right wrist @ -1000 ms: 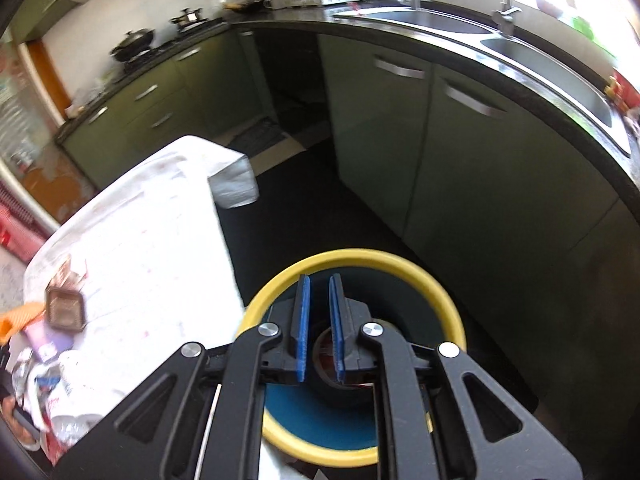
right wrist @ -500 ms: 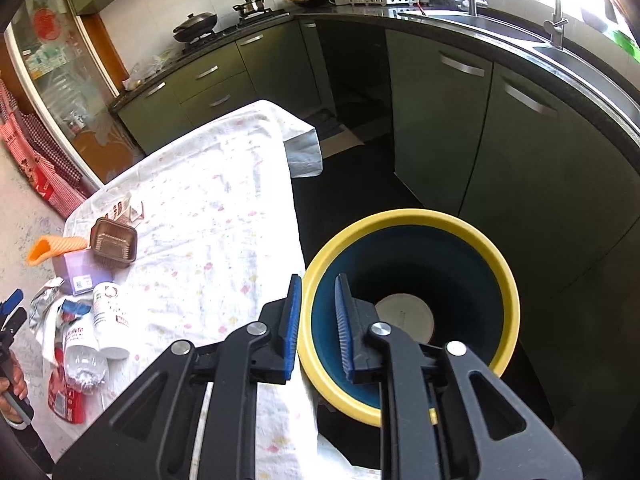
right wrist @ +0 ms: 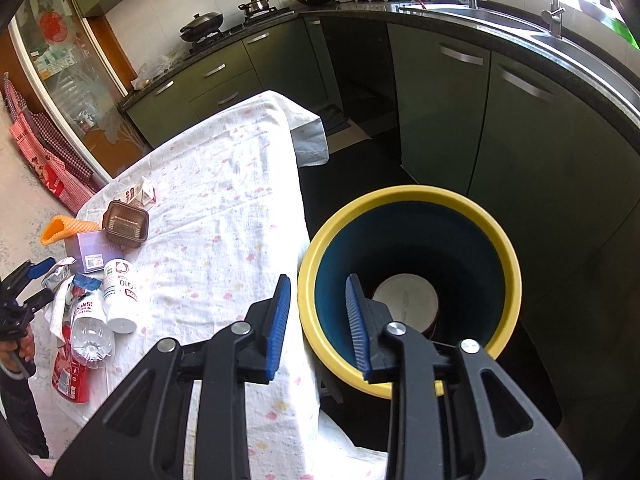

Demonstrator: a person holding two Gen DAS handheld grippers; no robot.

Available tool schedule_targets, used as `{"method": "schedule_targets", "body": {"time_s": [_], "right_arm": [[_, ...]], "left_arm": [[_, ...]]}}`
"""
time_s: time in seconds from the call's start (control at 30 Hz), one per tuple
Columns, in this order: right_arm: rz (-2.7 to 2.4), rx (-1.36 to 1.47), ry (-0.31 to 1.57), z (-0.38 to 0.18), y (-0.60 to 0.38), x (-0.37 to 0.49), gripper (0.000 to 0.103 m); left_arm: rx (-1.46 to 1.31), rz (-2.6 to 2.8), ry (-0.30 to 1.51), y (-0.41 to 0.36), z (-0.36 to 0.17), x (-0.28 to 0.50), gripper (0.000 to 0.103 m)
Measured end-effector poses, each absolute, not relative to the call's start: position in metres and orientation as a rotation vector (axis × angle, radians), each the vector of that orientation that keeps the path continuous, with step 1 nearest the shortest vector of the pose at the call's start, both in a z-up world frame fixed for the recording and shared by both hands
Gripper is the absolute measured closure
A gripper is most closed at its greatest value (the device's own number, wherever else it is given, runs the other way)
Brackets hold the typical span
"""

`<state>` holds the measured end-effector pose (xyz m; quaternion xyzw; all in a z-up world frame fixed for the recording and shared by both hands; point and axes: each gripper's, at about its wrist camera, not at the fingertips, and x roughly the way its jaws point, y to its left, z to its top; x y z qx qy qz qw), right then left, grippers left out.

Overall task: Collect trash
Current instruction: 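Open the right tool to drop the canister while the left tool grasps the silver wrapper, then carry the silver wrapper over the bin and open the left tool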

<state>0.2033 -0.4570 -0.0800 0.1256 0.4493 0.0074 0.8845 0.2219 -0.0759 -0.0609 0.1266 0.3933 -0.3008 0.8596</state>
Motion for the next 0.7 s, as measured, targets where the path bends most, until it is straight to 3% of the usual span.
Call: {"method": "schedule_targets", "body": {"time_s": [0.2, 0.5, 0.7], "right_arm": [[0.026, 0.270, 0.948, -0.087, -0.458, 0.206, 0.074], [0.051, 0.271, 0.946, -0.093, -0.453, 0.209, 0.073], [0.015, 0.268, 0.900, -0.084, -0.466, 0.197, 0.073]], "left_arm": [[0.268, -0.622, 0.847, -0.073, -0.068, 0.219, 0.059], [0.267, -0.575, 0.785, -0.071, -0.040, 0.197, 0.059], [0.281, -0.662, 0.751, -0.113, -0.012, 0.182, 0.059]]}}
